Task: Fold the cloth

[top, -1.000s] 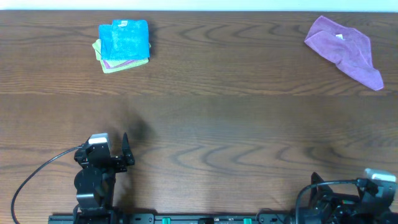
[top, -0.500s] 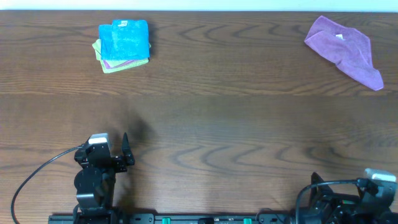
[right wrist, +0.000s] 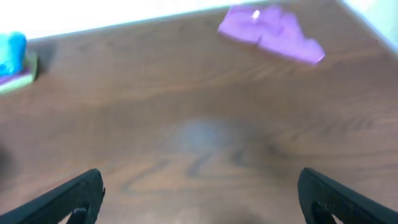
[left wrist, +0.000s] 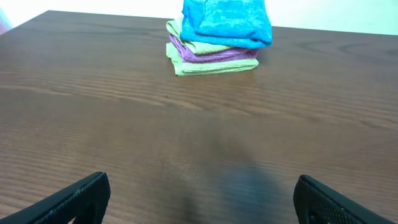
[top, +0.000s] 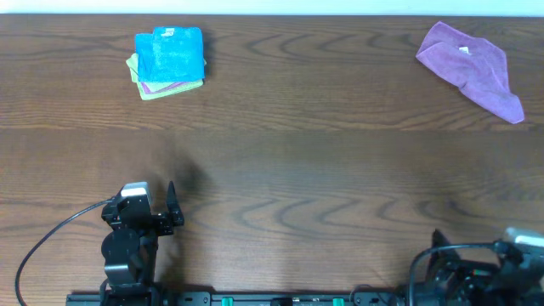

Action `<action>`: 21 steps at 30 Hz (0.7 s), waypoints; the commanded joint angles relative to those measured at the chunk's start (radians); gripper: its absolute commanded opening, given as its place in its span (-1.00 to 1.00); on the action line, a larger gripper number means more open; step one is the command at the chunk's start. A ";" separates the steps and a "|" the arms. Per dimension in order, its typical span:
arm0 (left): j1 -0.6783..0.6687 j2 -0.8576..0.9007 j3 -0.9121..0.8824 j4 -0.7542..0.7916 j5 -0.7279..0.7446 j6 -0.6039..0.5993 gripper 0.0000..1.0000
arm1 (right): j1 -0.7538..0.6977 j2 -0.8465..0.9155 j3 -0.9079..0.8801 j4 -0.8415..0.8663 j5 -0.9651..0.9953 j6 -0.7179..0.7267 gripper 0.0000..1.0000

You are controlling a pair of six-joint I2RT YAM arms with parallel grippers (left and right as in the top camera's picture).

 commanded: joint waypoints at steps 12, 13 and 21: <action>-0.004 -0.012 -0.026 -0.002 -0.018 -0.003 0.91 | -0.027 -0.346 -0.507 0.436 0.047 -0.068 0.98; -0.004 -0.012 -0.026 -0.002 -0.018 -0.003 0.91 | -0.027 -0.346 -0.548 0.459 0.047 -0.067 0.99; -0.004 -0.012 -0.026 -0.002 -0.018 -0.003 0.91 | -0.026 -0.347 -0.830 0.695 0.047 -0.067 0.98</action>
